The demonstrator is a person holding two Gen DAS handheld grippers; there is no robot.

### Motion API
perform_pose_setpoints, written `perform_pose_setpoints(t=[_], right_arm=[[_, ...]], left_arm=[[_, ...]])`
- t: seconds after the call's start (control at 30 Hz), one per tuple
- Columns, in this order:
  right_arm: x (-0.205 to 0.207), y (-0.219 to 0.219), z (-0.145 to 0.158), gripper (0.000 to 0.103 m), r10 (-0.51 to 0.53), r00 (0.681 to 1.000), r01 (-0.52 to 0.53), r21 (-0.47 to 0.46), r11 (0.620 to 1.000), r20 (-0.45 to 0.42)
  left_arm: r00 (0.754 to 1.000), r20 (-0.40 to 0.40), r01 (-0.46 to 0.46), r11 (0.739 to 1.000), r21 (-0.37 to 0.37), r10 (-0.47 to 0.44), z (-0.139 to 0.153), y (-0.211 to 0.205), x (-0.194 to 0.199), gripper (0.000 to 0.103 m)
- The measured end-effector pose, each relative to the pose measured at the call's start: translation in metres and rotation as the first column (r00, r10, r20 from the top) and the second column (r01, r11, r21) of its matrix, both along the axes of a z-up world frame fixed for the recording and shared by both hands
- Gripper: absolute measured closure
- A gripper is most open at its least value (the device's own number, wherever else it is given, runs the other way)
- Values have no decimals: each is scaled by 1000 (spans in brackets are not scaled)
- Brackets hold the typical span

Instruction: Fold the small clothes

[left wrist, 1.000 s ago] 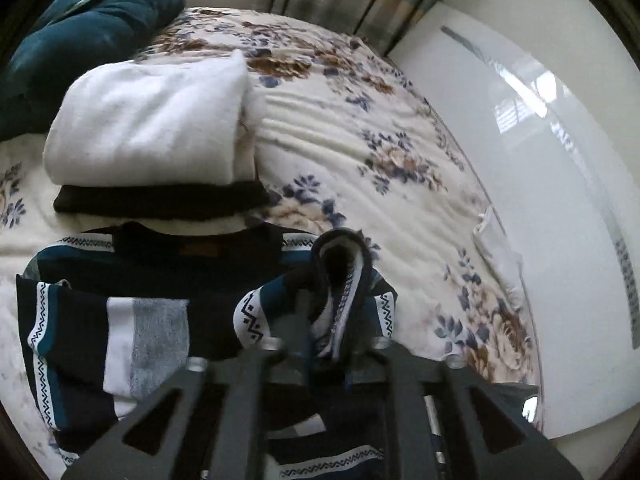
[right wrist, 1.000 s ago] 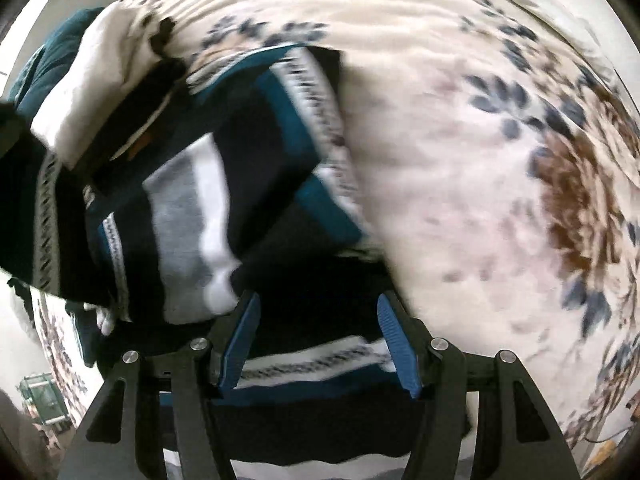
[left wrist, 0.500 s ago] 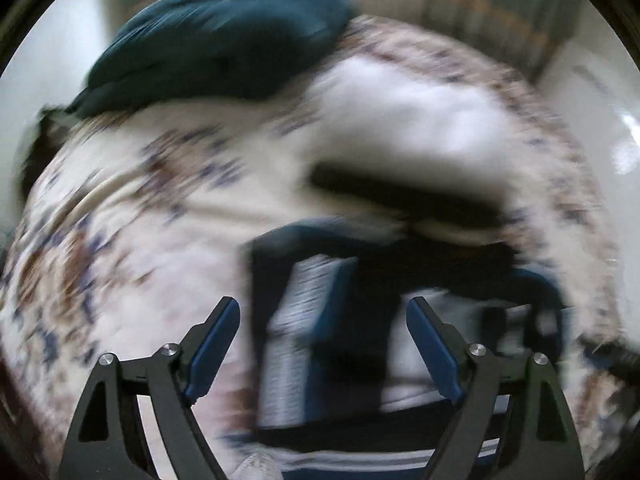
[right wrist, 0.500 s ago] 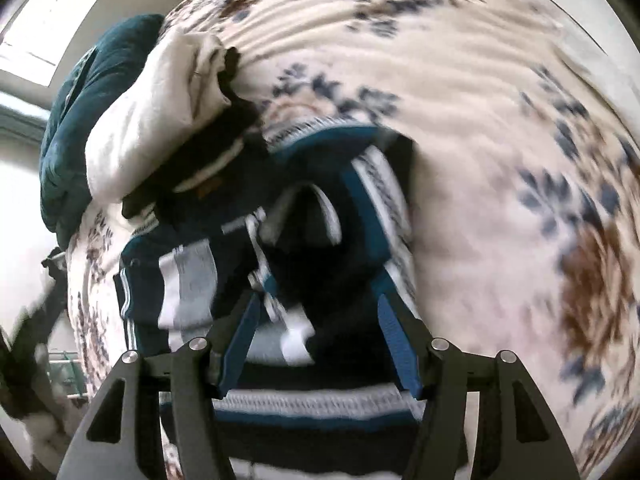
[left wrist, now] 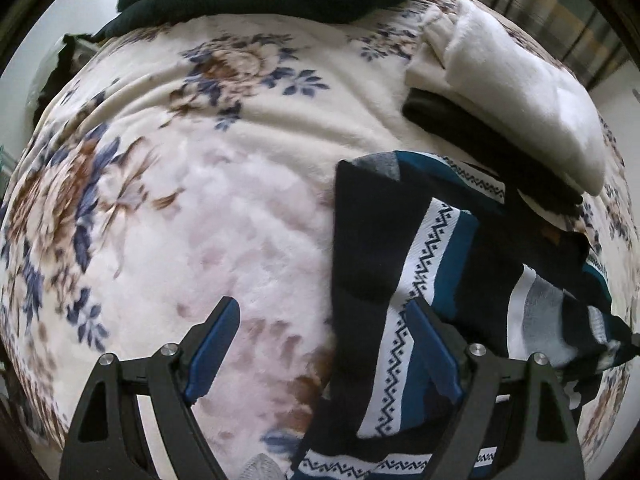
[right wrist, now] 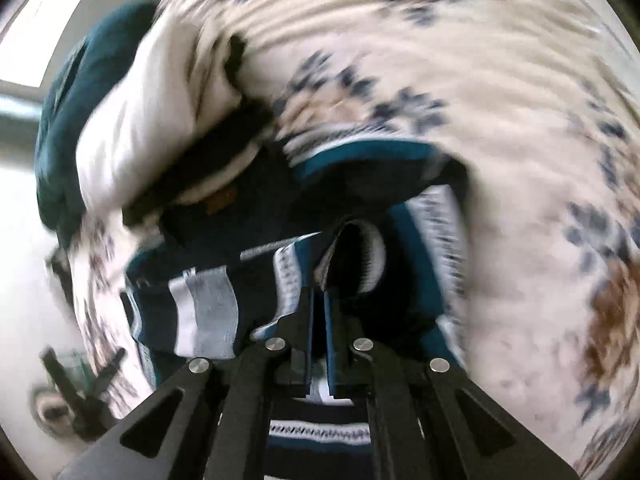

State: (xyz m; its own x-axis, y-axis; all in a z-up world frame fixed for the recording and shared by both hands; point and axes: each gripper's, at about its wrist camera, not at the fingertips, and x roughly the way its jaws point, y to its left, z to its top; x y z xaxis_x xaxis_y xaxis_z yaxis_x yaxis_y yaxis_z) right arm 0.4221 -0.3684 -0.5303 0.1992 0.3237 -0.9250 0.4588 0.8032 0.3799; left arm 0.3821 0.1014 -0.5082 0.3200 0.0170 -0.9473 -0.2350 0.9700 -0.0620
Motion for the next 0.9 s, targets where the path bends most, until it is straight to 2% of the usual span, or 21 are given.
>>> perform_pose_setpoints(t=[0.07,0.1,0.17,0.23,0.3,0.33,0.37,0.4,0.47,0.53,0.57,0.6,0.63,0.67,0.7,0.73,0.77,0.8,0.83,0.9], right_arm=[[-6,-18,-5,100,-42,998,43,9,999,-52],[-7,-23,-12,100,-46,995,45,-14,999,-90],[-6,-34,-26,95,-52,983,26,-146,989,-175],[1,-37,-30,88,-28,975,-19,-210,978,-222],[7,-32,-18,72,-13,987,-21,-207,978,-163],[14,-21,-7,67,28,994,-47,-188,981,-103],[17,-11,-4,60,62,995,-75,-170,983,-81],[23,7,-3,59,124,991,-130,-124,984,-59],[33,38,-15,59,227,973,-228,-24,973,-44],[41,70,-43,59,337,936,-334,52,941,-100],[43,80,-60,59,372,915,-371,36,928,-153],[44,84,-73,59,394,895,-409,-30,912,-208],[45,82,-85,60,385,884,-433,-153,888,-266],[45,72,-90,65,352,893,-420,-238,876,-282],[44,63,-90,72,318,907,-388,-256,885,-277],[41,46,-86,74,261,928,-323,-221,920,-267],[38,39,-80,74,232,939,-285,-195,939,-254],[33,29,-64,69,196,955,-236,-174,956,-220],[30,24,-51,65,179,964,-217,-189,958,-198],[20,14,-22,47,152,979,-179,-222,958,-133]], left_arm=[[1000,-3,25,1000,12,-25,-2,-2,8,18],[999,-6,41,999,22,-41,-4,-4,13,18],[998,-14,65,997,45,-64,-5,-6,21,18],[997,-14,79,995,62,-78,-4,-6,28,18],[995,-4,98,992,76,-98,-1,-8,34,18],[994,-2,105,991,80,-105,0,-9,37,18],[993,0,118,989,87,-118,0,-12,40,18],[992,0,129,988,89,-129,-1,-14,43,18],[989,-11,151,983,104,-151,-7,-20,52,18],[984,-38,176,975,132,-173,-20,-27,63,18],[981,-65,189,970,154,-181,-29,-30,69,18],[979,-93,198,965,170,-184,-38,-31,73,18],[976,-112,204,963,174,-186,-47,-31,78,18],[974,-125,205,965,163,-186,-53,-29,81,18],[976,-127,193,972,136,-176,-53,-26,82,18],[979,-111,184,975,122,-171,-48,-24,81,18],[982,-79,177,978,109,-169,-38,-22,78,18],[984,-41,176,979,104,-172,-23,-20,72,18],[985,-25,175,979,106,-173,-16,-19,68,18],[986,3,165,981,100,-166,0,-14,54,18]])
